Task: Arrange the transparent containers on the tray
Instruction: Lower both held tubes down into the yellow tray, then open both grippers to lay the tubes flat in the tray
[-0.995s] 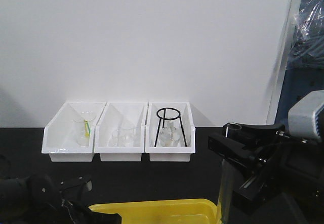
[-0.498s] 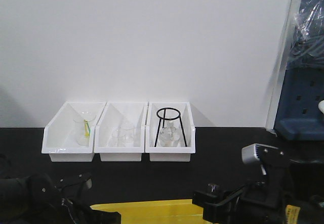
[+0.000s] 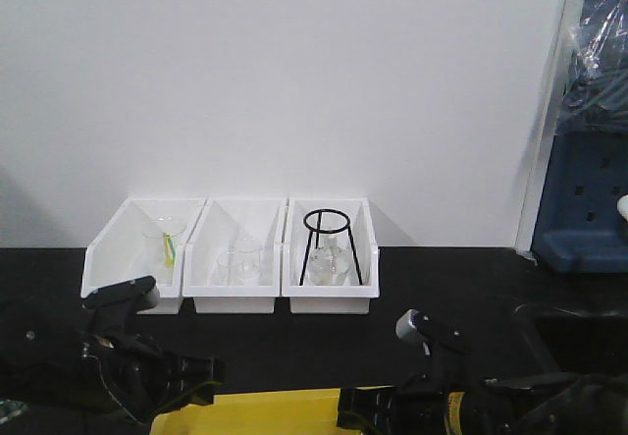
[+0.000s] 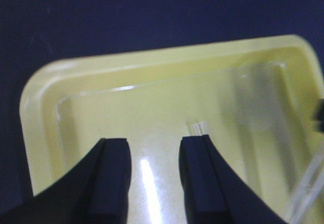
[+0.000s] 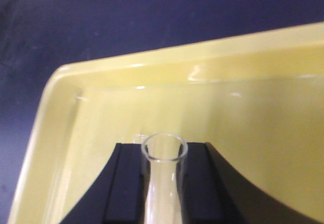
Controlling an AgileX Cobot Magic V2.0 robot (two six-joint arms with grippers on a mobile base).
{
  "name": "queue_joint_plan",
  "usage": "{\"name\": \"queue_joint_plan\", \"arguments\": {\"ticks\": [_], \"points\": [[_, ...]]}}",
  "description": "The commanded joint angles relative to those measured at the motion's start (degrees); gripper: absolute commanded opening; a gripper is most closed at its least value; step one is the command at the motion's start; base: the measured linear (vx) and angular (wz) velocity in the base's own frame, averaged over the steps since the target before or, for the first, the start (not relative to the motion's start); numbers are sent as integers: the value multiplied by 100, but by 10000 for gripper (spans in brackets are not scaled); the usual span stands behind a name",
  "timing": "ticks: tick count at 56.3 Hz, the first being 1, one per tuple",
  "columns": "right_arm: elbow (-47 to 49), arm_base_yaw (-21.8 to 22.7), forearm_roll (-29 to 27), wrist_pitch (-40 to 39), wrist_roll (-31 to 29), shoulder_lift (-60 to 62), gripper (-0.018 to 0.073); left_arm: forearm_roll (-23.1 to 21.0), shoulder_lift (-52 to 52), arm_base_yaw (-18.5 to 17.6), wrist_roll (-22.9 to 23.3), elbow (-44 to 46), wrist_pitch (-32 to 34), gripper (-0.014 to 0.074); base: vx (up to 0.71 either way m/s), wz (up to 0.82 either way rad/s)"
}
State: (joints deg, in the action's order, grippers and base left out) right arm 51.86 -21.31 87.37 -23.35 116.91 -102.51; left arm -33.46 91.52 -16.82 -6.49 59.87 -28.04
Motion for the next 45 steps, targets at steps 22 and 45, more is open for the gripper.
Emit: {"name": "queue_joint_plan", "arguments": {"ticks": [22, 45], "points": [[486, 18, 219, -26, 434, -595, -3, -129, -906, -36, -178, 176, 422, 372, 0, 0], [470, 18, 213, 366, 474, -612, 284, -157, -906, -36, -79, 176, 370, 372, 0, 0]]}}
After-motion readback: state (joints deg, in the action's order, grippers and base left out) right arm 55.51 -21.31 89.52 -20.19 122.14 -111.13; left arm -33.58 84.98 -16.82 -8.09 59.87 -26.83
